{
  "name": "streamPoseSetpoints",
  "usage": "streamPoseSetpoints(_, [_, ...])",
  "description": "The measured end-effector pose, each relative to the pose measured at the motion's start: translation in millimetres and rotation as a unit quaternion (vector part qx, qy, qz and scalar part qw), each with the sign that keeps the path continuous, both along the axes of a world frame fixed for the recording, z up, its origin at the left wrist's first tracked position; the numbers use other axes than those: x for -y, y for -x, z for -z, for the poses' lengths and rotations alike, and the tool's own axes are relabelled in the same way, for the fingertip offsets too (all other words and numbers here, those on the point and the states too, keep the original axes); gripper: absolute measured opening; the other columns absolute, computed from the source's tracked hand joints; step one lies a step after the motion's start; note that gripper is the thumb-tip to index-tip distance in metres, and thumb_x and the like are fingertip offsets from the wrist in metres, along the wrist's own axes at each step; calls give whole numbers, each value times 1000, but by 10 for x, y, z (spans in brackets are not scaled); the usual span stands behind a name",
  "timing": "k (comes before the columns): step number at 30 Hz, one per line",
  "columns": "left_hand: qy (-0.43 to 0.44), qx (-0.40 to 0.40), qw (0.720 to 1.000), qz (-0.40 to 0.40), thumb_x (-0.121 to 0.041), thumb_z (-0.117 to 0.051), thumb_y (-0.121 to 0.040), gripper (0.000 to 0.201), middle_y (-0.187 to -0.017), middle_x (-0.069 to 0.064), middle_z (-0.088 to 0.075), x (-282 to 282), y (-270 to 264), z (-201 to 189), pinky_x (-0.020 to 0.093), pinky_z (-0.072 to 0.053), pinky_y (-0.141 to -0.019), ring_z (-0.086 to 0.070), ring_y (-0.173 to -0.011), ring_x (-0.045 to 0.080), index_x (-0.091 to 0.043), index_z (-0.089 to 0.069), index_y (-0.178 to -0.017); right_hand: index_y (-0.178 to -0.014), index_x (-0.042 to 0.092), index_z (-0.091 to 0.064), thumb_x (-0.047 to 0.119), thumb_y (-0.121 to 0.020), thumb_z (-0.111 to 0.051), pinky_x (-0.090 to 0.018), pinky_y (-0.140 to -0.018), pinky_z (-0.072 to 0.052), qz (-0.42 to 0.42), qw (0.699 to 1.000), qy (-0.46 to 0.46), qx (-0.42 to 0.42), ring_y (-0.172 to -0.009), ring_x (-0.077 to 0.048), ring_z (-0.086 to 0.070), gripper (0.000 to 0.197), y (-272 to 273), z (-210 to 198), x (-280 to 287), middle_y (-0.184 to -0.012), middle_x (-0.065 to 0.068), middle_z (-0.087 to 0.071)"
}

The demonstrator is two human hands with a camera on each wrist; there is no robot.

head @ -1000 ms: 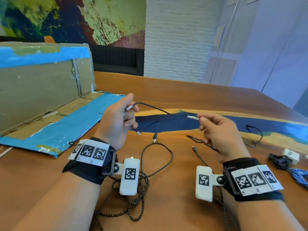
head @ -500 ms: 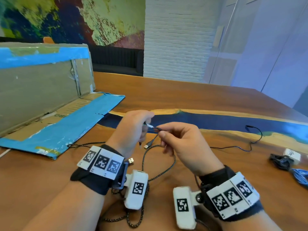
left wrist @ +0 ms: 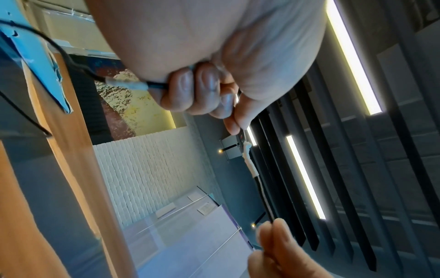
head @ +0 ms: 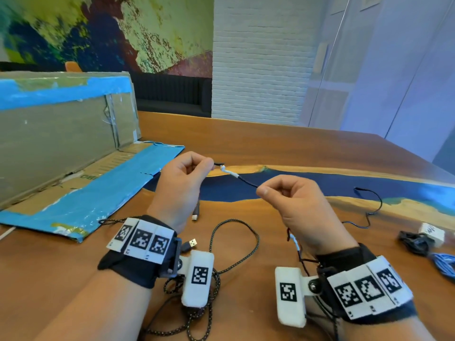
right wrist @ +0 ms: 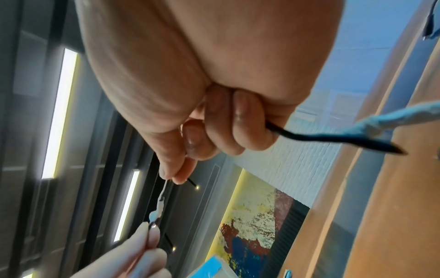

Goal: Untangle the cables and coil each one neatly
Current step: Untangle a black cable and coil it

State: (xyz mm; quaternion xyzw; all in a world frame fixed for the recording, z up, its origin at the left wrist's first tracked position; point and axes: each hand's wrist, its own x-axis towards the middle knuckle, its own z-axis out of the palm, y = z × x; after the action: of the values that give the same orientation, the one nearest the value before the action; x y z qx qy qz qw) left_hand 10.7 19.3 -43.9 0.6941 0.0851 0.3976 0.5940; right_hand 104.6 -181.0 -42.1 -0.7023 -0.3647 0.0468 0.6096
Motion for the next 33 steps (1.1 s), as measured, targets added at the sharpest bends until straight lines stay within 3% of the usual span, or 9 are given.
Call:
streamPoseSetpoints(6, [-68,14,998,1,-16,-64,-100,18,-53,-21,-50,34,-6,0,12,-35,-53,-47,-53,2,-21,-70,-83,-75,18,-67,36,-106,-51,-18,-45,-27,9,1000,13,-24,-50,-14,-22,39,-125,-49,112,-56,4,-30])
streamPoseSetpoints(9, [-68,5,997,35,-14,-65,-98,14,-51,-20,-51,57,2,1,10,-35,-54,-47,-52,1,-14,-73,-86,-77,18,-70,35,-106,-50,-20,-48,-36,49,997,57,-10,-49,-11,-34,39,-163,-22,123,-54,4,-45])
streamPoseSetpoints(11, [-68,-17,996,63,-14,-68,-96,13,-52,-17,-53,71,9,9,10,-37,-55,-47,-54,1,-9,-75,-87,-93,27,-77,29,-105,-56,-21,-68,-49,90,993,73,24,-66,-5,-56,23,-170,7,100,-79,10,-70])
streamPoseSetpoints(13, [-82,-40,993,80,-16,-71,-94,11,-61,-10,-62,84,0,29,14,-44,-60,-54,-62,2,-10,-78,-87,-123,36,-70,22,-102,-61,-22,-89,-49,116,987,90,68,-103,0,-62,27,-119,20,65,-111,18,-70])
streamPoseSetpoints(16, [-113,-67,988,82,-18,-75,-91,8,-76,-2,-72,117,-7,47,17,-50,-69,-62,-74,5,-16,-80,-86,-140,38,-56,24,-97,-68,-12,-93,-43,70,988,88,109,-118,6,-56,47,62,24,-47,-123,22,-65])
streamPoseSetpoints(19, [-123,-71,986,93,-19,-74,-92,9,-77,-3,-74,155,-2,46,20,-51,-71,-64,-76,6,-17,-80,-86,-128,32,-63,20,-94,-72,-19,-82,-55,-11,995,63,74,-92,1,-69,37,203,71,-175,-99,8,-76])
streamPoseSetpoints(22, [-139,-89,983,83,-29,-72,-93,20,-62,-8,-62,143,15,26,17,-45,-63,-55,-64,3,-18,-77,-77,-105,25,-75,14,-100,-64,-19,-59,-49,38,996,-7,80,-61,-4,-59,16,175,79,-210,-70,6,-68])
streamPoseSetpoints(27, [-143,-168,974,62,-41,-63,-98,51,-50,1,-33,4,70,-24,7,-34,-47,-33,-45,12,-7,-57,-60,-97,18,-75,9,-105,-52,-24,-48,-33,134,983,-126,11,-52,-8,-39,26,-152,9,8,-64,5,-51])
streamPoseSetpoints(33, [-5,-120,990,74,-31,-59,-102,36,-51,-2,-28,-126,109,-84,30,-29,-54,-25,-49,16,-10,-61,-72,-103,22,-75,15,-105,-51,-33,-51,-34,210,974,-81,-37,-54,-15,-41,25,-470,-30,348,-66,6,-61])
